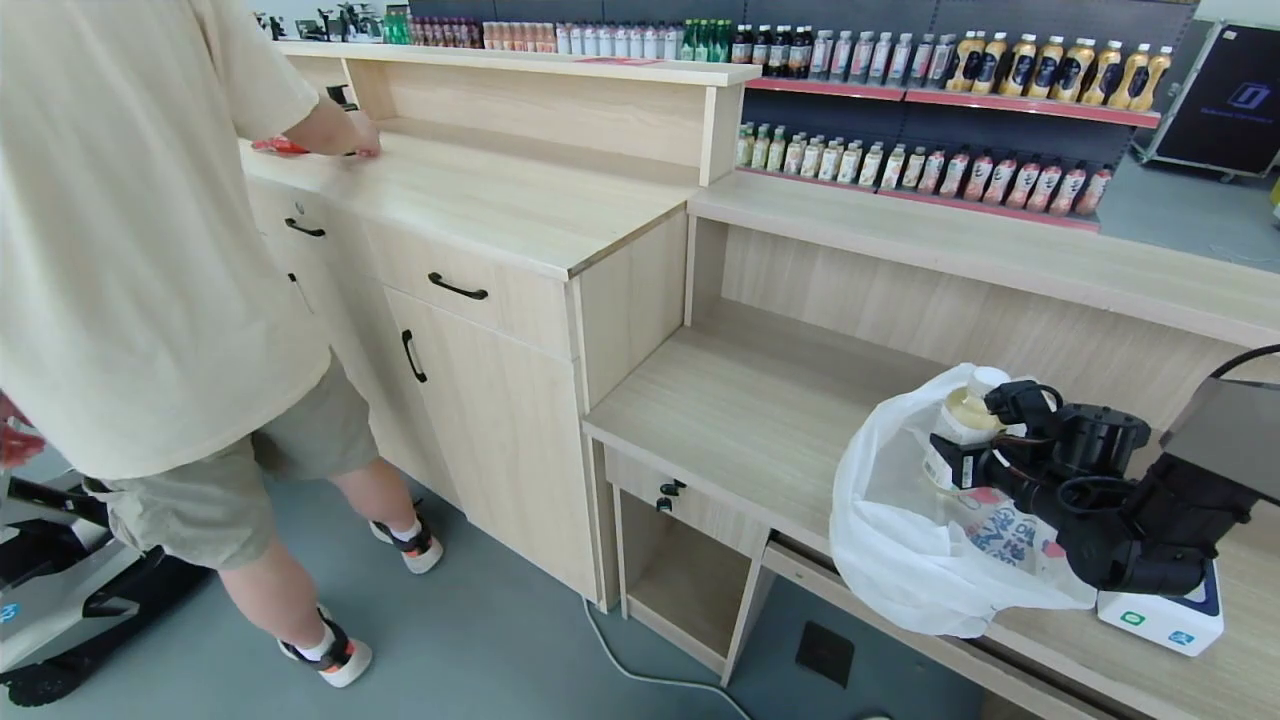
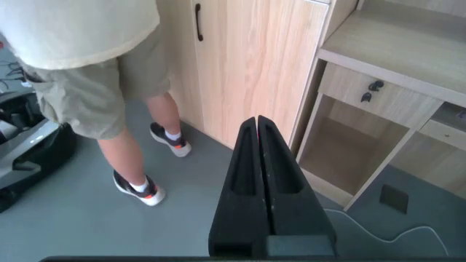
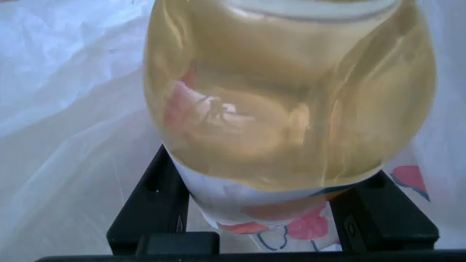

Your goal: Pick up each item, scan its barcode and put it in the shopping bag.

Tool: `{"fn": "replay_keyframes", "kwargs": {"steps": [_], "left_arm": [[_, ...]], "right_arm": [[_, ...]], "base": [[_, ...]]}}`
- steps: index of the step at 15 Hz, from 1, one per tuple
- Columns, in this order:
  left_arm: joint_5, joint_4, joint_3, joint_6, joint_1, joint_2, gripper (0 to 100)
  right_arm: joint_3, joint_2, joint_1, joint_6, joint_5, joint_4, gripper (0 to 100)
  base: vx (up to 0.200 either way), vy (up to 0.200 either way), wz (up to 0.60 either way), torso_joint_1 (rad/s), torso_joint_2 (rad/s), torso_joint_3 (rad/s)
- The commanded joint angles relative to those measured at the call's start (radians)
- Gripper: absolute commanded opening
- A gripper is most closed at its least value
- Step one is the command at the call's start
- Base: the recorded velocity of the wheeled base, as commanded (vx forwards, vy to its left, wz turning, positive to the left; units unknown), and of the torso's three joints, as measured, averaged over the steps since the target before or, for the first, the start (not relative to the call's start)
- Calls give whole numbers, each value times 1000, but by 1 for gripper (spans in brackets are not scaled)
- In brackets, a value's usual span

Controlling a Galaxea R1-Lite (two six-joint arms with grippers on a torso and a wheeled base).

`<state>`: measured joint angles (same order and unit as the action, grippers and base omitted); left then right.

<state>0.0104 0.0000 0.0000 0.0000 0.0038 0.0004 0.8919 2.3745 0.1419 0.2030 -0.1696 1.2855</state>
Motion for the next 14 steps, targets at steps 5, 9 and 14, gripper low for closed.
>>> {"fn": "replay_keyframes", "kwargs": {"steps": [5, 9, 14], "left_arm": [[0, 0, 0, 0, 1, 0, 0], [0, 0, 0, 0, 1, 0, 0], [0, 0, 0, 0, 1, 0, 0]], "right_arm": [[-1, 45, 1, 3, -1, 24, 0], [-22, 63, 5, 4, -1, 51, 0], [-42, -9, 1, -2, -10, 31, 100]], "base": [[0, 0, 0, 0, 0, 0], [0, 0, 0, 0, 0, 0], [0, 0, 0, 0, 0, 0]]}}
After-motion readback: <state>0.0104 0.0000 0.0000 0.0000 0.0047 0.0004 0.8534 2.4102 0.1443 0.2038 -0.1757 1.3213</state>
